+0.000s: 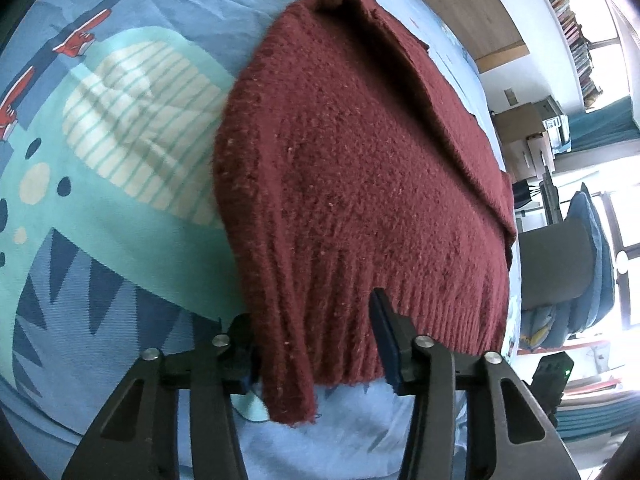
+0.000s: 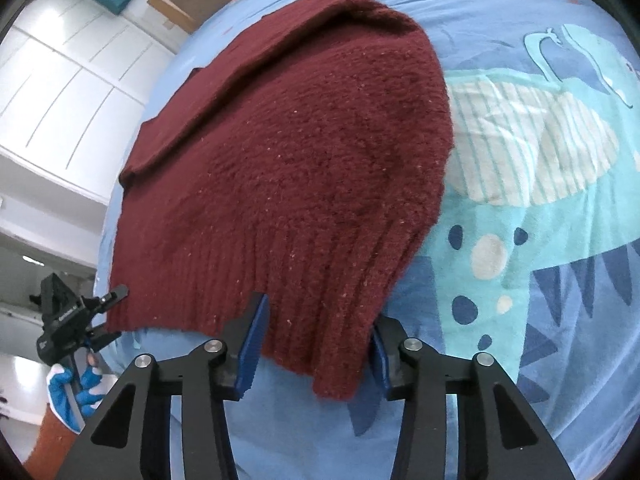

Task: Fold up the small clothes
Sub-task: 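Grasp the ribbed hem with the left tool while the right tool grasps it too, then lift the hem with both tools and carry it over toward the collar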

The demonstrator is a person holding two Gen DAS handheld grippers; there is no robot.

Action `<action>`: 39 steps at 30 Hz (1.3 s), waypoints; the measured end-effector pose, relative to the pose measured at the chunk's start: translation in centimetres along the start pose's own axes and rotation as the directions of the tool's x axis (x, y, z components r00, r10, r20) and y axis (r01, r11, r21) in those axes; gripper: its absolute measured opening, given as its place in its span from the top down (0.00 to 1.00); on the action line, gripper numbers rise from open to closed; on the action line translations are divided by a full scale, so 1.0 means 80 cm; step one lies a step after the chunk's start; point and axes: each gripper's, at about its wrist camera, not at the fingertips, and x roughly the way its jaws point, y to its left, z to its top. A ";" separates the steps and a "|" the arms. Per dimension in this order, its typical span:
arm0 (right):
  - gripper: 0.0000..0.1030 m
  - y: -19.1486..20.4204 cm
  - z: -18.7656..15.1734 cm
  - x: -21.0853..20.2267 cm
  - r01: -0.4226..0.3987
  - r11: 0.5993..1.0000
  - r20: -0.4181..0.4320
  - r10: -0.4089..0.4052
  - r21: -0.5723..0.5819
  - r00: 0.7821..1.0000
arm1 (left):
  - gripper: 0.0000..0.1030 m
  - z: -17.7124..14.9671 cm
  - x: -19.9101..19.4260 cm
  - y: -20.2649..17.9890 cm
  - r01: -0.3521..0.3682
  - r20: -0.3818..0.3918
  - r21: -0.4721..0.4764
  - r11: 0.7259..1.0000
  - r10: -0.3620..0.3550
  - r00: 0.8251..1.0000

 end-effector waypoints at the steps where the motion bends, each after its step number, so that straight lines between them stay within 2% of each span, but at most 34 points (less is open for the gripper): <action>1: 0.60 -0.003 0.000 -0.001 -0.006 1.000 0.001 0.006 0.004 1.000 | 0.64 0.000 -0.001 0.004 0.006 0.000 -0.006 1.000 -0.006 1.000; 9: 0.66 -0.020 0.004 -0.004 -0.059 0.997 0.011 0.059 0.056 0.998 | 0.66 0.005 -0.008 0.020 0.063 0.003 -0.044 0.997 -0.062 0.998; 13: 0.75 -0.020 0.007 -0.005 -0.098 0.994 0.012 0.097 0.049 0.995 | 0.66 0.004 -0.013 0.028 0.087 0.007 -0.049 0.995 -0.087 0.996; 18: 0.81 -0.029 -0.001 0.000 -0.126 0.988 0.015 0.125 0.086 0.992 | 0.74 0.002 -0.020 0.045 0.101 0.012 -0.075 0.992 -0.100 0.995; 24: 0.82 -0.021 0.004 0.000 -0.099 0.993 0.003 0.099 0.072 0.995 | 0.87 -0.001 -0.028 0.055 0.084 0.016 -0.078 0.993 -0.083 0.996; 30: 0.82 -0.015 0.008 -0.001 -0.058 0.996 -0.007 0.059 0.060 0.998 | 0.90 -0.005 -0.032 0.052 0.076 0.020 -0.066 0.995 -0.075 0.997; 31: 0.83 -0.012 0.008 -0.001 -0.051 0.997 -0.008 0.052 0.051 0.999 | 0.91 -0.005 -0.032 0.050 0.077 0.019 -0.062 0.995 -0.076 0.997; 32: 0.88 -0.009 0.009 -0.001 -0.042 0.998 -0.007 0.043 0.039 0.999 | 0.91 -0.005 -0.033 0.051 0.078 0.018 -0.060 0.995 -0.077 0.997; 39: 0.90 -0.006 0.013 -0.012 -0.040 0.999 0.014 0.040 0.010 0.999 | 0.91 0.000 -0.040 0.045 0.089 0.021 -0.053 0.995 -0.088 0.996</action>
